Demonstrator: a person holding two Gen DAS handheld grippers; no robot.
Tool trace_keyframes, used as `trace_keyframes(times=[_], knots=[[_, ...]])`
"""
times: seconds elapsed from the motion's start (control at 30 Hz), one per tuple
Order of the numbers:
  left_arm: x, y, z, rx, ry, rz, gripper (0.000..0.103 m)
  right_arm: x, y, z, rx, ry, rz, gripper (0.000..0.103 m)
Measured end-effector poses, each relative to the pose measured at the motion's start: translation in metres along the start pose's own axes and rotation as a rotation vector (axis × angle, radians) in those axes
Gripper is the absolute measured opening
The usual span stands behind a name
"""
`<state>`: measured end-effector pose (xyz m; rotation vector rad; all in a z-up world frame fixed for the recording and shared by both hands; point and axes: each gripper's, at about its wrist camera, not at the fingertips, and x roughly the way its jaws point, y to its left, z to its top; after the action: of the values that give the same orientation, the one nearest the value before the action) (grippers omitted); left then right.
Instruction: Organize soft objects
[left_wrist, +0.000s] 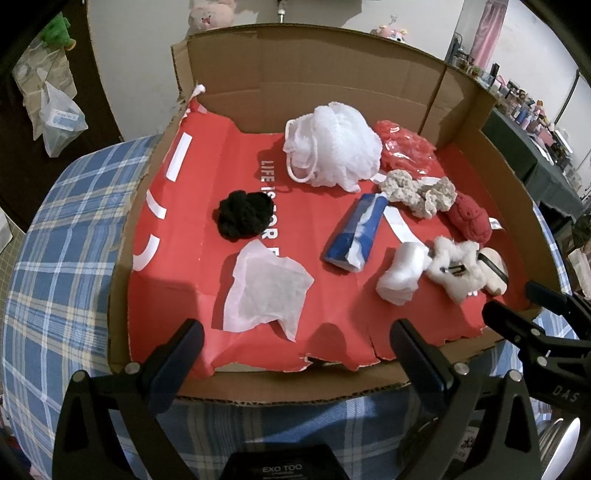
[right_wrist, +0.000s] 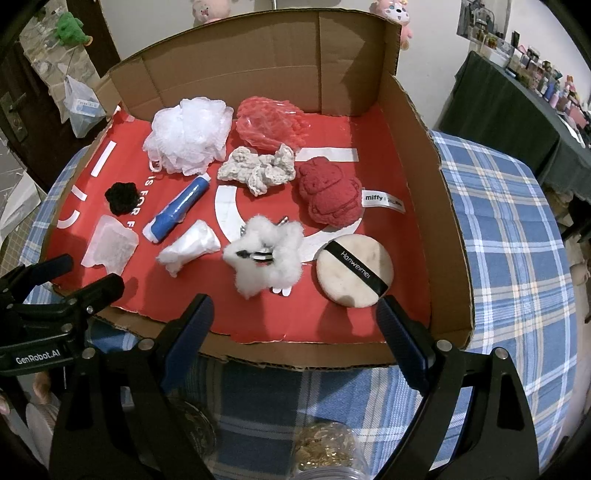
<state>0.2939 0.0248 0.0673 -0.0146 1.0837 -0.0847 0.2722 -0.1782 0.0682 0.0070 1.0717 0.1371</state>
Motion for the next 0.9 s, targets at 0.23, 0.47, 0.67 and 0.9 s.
trace_keyframes(times=[0.23,0.47,0.67,0.9], knots=[[-0.0001,-0.0001,-0.0001,0.002,-0.001,0.0,0.102,-0.0003,0.0012,-0.0003,0.0,-0.001,0.0,0.09],[0.0003,0.0,0.0001,0.002,0.002,0.0,0.102,-0.0007,0.0009,-0.0006,-0.002,-0.003,0.001,0.09],[0.0003,-0.0007,0.0003,0.002,0.002,0.0,0.102,-0.0008,0.0011,-0.0013,-0.004,-0.004,0.003,0.09],[0.0004,-0.0007,0.0,0.004,0.002,0.0,0.102,-0.0009,0.0011,-0.0016,-0.003,-0.004,0.005,0.09]])
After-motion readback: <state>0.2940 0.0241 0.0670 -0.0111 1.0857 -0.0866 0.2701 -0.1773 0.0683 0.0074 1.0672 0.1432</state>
